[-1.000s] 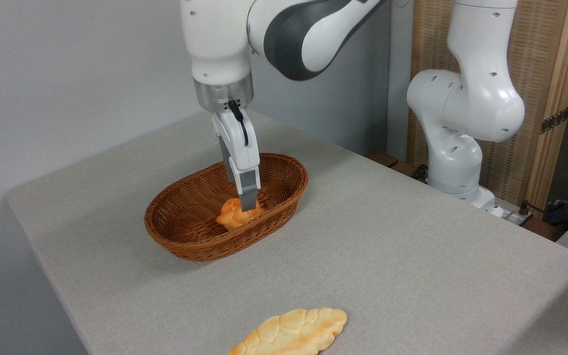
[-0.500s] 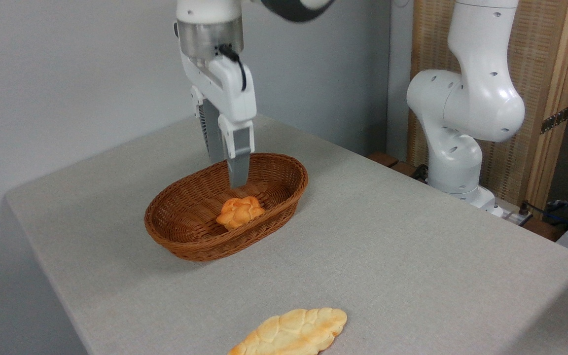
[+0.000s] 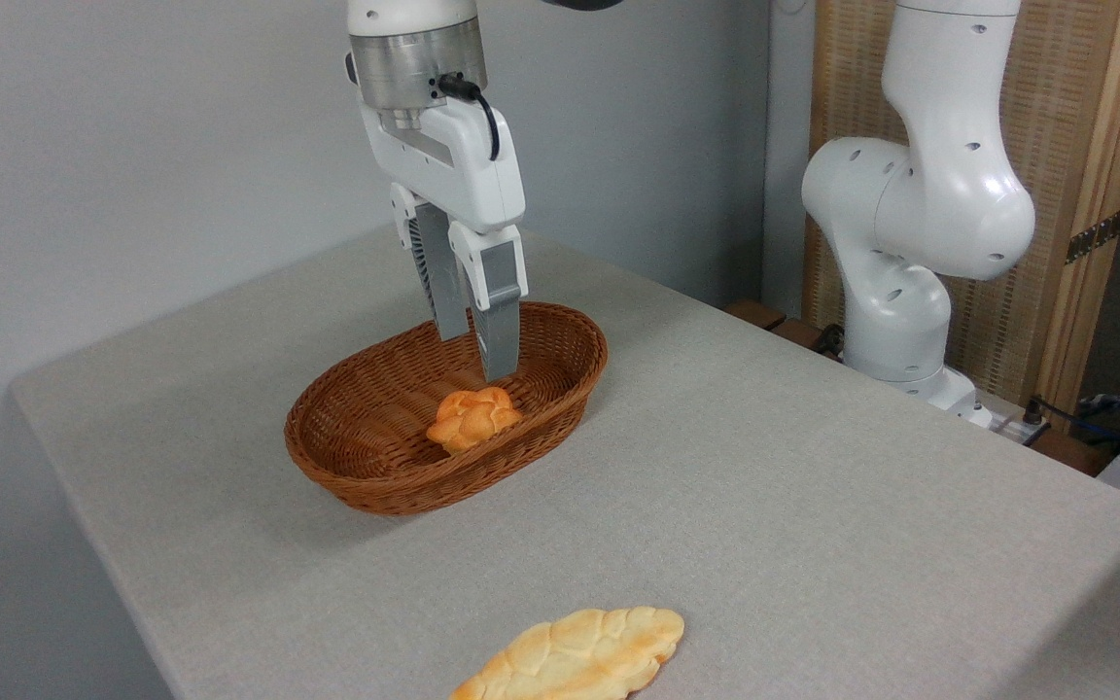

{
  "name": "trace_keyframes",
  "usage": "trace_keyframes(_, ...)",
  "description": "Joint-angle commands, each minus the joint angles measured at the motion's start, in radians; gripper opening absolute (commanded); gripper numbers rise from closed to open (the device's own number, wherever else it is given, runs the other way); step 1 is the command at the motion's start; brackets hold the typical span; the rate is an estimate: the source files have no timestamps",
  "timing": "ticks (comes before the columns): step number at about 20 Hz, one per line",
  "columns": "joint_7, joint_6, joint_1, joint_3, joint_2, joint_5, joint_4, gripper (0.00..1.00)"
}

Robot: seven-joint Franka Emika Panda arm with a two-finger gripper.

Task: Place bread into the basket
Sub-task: 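Raise the open gripper up out of the basket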

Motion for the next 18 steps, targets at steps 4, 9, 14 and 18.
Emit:
trace_keyframes(4, -0.019, -0.010, -0.007, 0.013, 0.061, 0.003, 0.090, 1.00)
trace_keyframes(9, -0.023, -0.010, -0.007, 0.038, 0.090, -0.025, 0.141, 1.00)
trace_keyframes(14, -0.025, -0.009, -0.007, 0.074, 0.088, -0.026, 0.143, 1.00)
trace_keyframes(18, -0.025, -0.009, -0.007, 0.082, 0.085, -0.026, 0.144, 1.00)
